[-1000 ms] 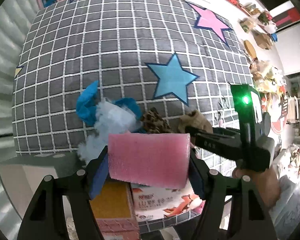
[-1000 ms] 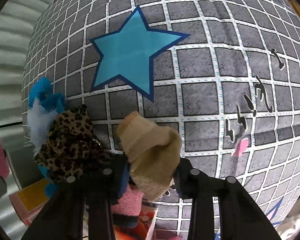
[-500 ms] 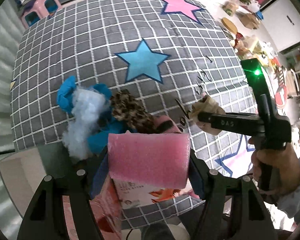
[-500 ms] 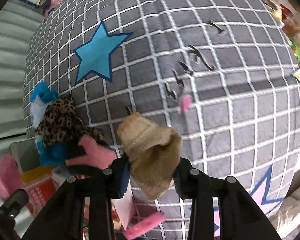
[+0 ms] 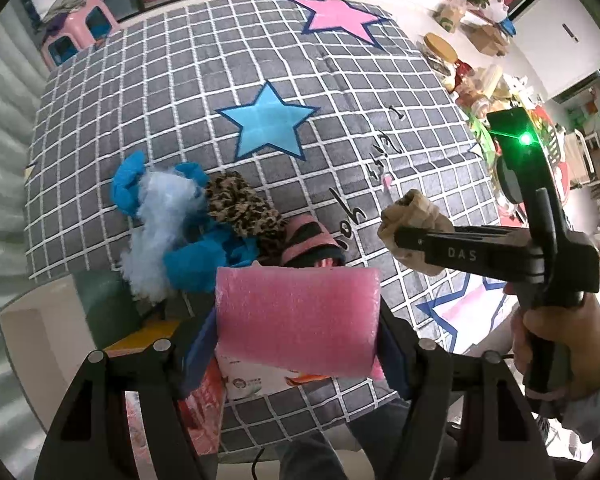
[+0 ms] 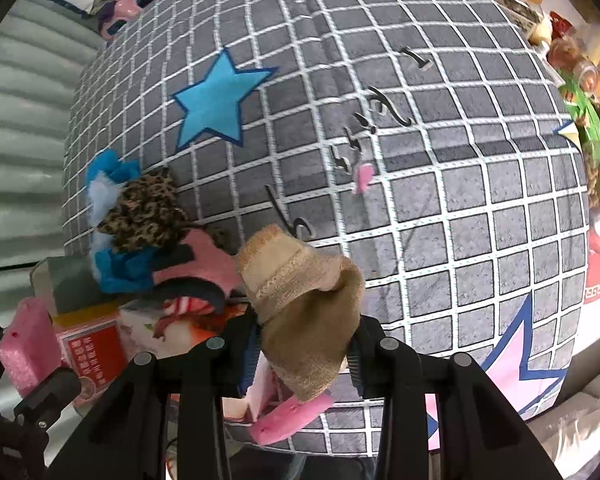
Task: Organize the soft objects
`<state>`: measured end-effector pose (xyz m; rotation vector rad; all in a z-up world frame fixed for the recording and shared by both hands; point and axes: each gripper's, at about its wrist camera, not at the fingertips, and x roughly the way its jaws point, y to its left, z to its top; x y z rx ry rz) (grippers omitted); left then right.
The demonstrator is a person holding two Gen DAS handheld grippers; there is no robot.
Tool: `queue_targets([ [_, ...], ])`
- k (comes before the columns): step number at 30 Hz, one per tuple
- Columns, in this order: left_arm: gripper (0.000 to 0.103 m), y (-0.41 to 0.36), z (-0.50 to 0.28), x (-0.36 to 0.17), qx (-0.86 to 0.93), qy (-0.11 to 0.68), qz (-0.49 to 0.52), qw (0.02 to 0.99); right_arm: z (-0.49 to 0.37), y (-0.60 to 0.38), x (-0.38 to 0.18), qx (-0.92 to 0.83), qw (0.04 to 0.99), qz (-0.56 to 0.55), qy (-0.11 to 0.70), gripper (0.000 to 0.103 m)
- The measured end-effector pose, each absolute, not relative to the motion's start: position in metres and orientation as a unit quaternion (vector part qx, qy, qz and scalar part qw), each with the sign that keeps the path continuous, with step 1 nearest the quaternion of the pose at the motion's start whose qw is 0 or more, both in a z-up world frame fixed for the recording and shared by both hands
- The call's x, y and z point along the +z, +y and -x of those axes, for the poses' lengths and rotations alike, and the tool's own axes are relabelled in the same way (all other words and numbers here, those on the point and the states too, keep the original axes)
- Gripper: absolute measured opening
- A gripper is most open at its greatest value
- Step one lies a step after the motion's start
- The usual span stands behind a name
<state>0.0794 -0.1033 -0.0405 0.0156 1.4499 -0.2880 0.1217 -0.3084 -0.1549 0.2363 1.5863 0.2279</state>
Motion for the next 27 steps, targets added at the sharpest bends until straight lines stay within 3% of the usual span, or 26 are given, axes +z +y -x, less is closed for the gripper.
queue_targets([
  [27,0.074,-0.033,-0.054,-0.014,-0.061,0.633,0.052,0.77,-0.11,-0.226,-0.106,0.17,0.707,-0.034,0.686,0.038],
])
